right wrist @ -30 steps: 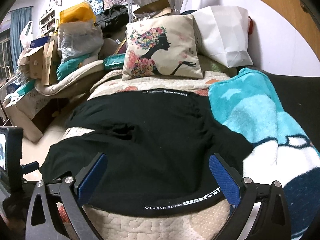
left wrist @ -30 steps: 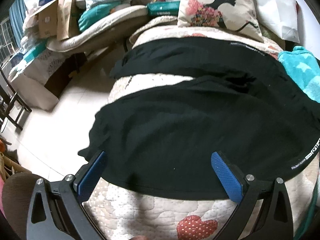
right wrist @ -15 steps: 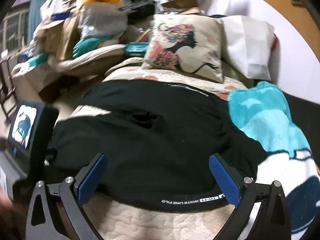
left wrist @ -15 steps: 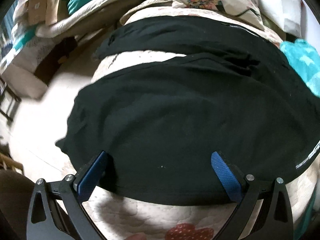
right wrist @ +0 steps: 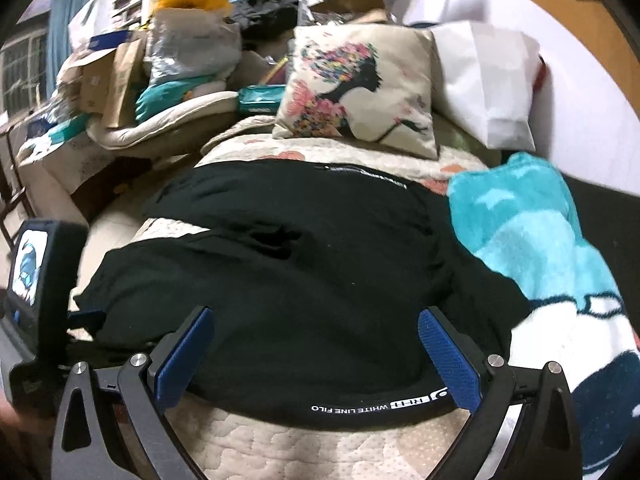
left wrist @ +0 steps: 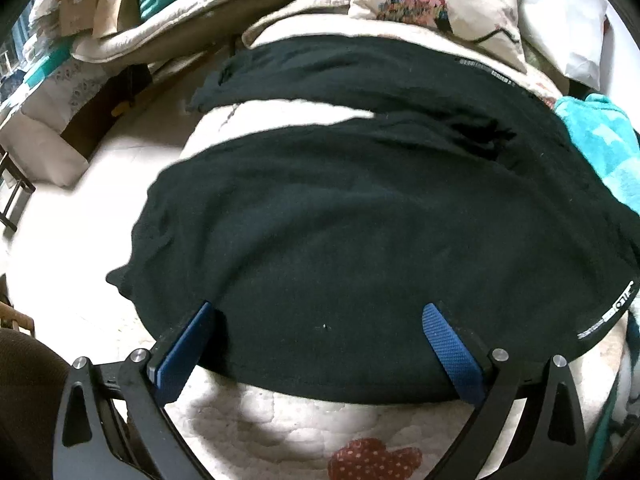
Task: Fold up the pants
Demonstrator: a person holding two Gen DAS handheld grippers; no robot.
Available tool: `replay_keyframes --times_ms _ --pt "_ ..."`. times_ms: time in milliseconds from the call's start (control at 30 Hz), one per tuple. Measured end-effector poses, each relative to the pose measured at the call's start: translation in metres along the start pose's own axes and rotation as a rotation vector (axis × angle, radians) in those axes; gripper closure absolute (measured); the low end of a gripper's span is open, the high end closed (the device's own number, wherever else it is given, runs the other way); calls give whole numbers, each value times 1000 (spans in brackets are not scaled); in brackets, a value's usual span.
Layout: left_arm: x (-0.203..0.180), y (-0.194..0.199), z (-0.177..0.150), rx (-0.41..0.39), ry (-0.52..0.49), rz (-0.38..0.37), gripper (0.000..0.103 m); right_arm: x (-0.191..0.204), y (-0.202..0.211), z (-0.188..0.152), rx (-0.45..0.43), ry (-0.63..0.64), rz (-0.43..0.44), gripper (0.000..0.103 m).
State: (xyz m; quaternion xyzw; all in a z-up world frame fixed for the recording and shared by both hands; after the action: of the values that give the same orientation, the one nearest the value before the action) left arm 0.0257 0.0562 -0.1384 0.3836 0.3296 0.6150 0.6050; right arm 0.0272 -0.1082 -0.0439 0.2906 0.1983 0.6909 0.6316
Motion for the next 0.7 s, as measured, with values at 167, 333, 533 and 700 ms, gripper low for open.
replay_keyframes --times_ms 167,333,533,700 --pt "10 43 30 -152 -12 49 0 -5 8 32 31 -13 40 0" --pt "19 71 80 -257 -48 44 0 -14 7 90 39 -19 91 0" --pt "29 66 134 -304 -146 73 0 -36 -23 132 59 -33 70 0" --pt "53 35 175 -273 -164 26 0 -54 -69 145 141 -40 67 0"
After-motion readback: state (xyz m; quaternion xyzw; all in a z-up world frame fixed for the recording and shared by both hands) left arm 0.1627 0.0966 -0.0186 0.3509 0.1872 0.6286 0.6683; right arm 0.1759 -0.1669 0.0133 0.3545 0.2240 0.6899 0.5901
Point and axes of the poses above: each gripper's, at about its wrist camera, not at the fingertips, and y roughly against the way its jaws point, x to its left, z to its top, the point moved 9 cm from there along -y, roughly the way its jaws point, and after that the axes turned 14 degrees about -y, right-handed, at the moved point
